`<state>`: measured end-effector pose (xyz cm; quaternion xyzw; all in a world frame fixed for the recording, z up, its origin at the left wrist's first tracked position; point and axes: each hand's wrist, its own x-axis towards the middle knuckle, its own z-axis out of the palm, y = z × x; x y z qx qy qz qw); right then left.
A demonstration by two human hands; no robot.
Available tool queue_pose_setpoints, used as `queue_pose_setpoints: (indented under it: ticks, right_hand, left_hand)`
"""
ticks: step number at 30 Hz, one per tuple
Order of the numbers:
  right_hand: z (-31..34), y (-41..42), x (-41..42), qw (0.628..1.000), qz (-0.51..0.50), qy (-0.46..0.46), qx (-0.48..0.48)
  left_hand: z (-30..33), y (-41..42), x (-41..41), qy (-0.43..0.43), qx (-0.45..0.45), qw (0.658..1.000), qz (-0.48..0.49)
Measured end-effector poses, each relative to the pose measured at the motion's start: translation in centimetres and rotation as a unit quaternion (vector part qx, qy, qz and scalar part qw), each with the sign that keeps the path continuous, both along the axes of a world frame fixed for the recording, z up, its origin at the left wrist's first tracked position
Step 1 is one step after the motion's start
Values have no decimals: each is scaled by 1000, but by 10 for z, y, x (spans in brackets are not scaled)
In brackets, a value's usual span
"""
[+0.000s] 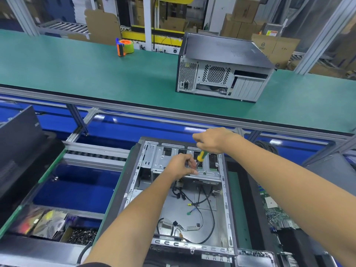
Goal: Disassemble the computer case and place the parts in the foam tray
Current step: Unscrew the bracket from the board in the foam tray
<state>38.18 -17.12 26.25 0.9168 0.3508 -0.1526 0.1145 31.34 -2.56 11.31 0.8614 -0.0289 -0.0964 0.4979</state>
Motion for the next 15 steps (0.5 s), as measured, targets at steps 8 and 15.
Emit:
queue_pose_setpoints:
  ticks: [8, 15]
  right_hand:
    - [-3, 3, -2, 999, 6, 24, 47]
    - [1, 10, -6, 998, 40, 43, 24]
  left_hand:
    - [1, 0, 0, 0, 5, 1000, -3]
    - [3, 0, 1, -4, 19, 1000, -6]
